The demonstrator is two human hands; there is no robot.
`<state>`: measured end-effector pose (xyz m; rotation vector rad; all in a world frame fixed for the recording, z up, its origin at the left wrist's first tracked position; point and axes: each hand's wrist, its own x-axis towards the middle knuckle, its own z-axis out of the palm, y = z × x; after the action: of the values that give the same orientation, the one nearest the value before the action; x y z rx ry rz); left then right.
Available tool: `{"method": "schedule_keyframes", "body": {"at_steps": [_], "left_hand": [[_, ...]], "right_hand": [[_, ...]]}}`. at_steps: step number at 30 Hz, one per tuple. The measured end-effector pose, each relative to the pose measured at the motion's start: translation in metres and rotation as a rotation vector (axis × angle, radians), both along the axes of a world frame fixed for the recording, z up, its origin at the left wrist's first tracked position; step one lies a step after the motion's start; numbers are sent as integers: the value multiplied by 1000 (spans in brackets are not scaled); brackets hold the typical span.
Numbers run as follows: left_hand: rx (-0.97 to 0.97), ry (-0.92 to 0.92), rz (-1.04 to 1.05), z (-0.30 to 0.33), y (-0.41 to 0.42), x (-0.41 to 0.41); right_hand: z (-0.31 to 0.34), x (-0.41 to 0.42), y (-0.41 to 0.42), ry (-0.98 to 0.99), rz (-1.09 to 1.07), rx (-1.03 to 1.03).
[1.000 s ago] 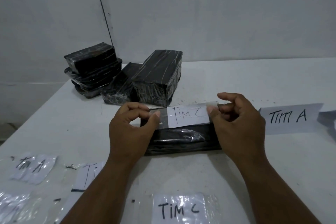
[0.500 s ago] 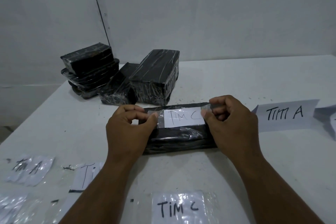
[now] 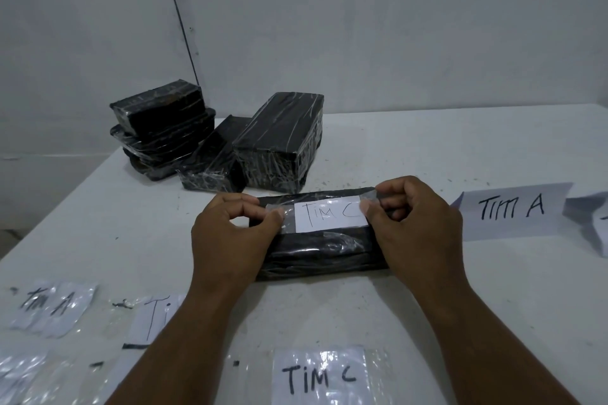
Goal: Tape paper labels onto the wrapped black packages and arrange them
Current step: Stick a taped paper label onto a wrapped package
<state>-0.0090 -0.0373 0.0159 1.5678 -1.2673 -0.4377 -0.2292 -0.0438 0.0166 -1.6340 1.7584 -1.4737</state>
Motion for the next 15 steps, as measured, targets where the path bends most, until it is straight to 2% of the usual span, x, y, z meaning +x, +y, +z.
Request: {"method": "schedule_keyframes", "body": {"at_steps": [15], "left_hand": [[26, -8, -15, -1, 0, -1]], "right_hand": [[0, 1, 0, -6, -22, 7]]}}
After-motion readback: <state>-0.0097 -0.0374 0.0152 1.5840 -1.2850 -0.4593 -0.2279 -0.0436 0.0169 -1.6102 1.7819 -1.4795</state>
